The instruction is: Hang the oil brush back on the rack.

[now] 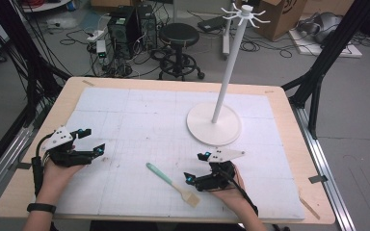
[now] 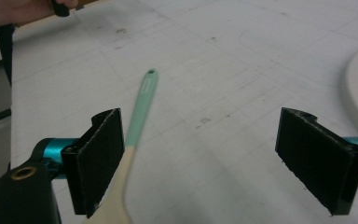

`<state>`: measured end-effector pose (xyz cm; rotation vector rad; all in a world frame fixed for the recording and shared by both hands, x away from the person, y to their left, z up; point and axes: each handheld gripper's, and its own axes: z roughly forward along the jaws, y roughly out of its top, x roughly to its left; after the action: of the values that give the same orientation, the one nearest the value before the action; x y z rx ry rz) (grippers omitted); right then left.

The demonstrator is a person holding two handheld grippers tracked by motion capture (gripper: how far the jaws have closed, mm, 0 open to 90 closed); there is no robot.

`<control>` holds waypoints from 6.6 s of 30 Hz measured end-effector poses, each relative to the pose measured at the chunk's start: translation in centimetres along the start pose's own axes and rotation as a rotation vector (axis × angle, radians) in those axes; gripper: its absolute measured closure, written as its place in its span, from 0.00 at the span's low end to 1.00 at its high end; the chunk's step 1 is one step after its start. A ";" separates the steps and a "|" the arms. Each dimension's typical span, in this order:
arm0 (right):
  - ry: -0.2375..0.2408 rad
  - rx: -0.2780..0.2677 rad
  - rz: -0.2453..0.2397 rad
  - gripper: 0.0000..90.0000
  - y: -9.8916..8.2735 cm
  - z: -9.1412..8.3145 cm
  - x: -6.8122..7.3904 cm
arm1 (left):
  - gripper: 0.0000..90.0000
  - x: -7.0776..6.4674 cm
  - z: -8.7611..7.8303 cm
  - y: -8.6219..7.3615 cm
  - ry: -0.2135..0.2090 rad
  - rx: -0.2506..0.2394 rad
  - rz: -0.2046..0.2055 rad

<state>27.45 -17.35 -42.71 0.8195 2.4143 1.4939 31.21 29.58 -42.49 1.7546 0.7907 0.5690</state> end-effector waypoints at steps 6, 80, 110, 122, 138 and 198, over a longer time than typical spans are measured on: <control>0.024 0.084 -0.040 0.17 -0.2 2.0 1.4 | 0.20 -0.1 0.1 0.0 -0.004 0.000 0.003; 0.002 0.193 -0.074 0.93 0.5 2.6 3.2 | 0.20 -0.3 0.1 -0.3 -0.002 0.027 0.008; -0.223 -0.135 0.031 0.93 9.0 -14.4 -5.2 | 0.20 -0.3 0.2 -0.3 -0.005 0.028 0.008; -0.321 -0.238 0.032 0.93 12.6 -20.7 -6.6 | 0.20 -0.3 0.3 -0.4 -0.007 0.035 0.010; -0.377 -0.315 0.024 0.93 16.4 -24.2 -6.6 | 0.20 -0.3 0.3 -0.4 -0.009 0.033 0.011; -0.352 -0.240 0.062 0.66 17.6 -18.5 -9.6 | 0.20 -0.1 0.1 -0.7 -0.017 0.038 0.005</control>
<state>33.74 -30.73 -19.82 1.0116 1.9325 1.4781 31.03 29.55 -43.18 1.7946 0.7906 0.5445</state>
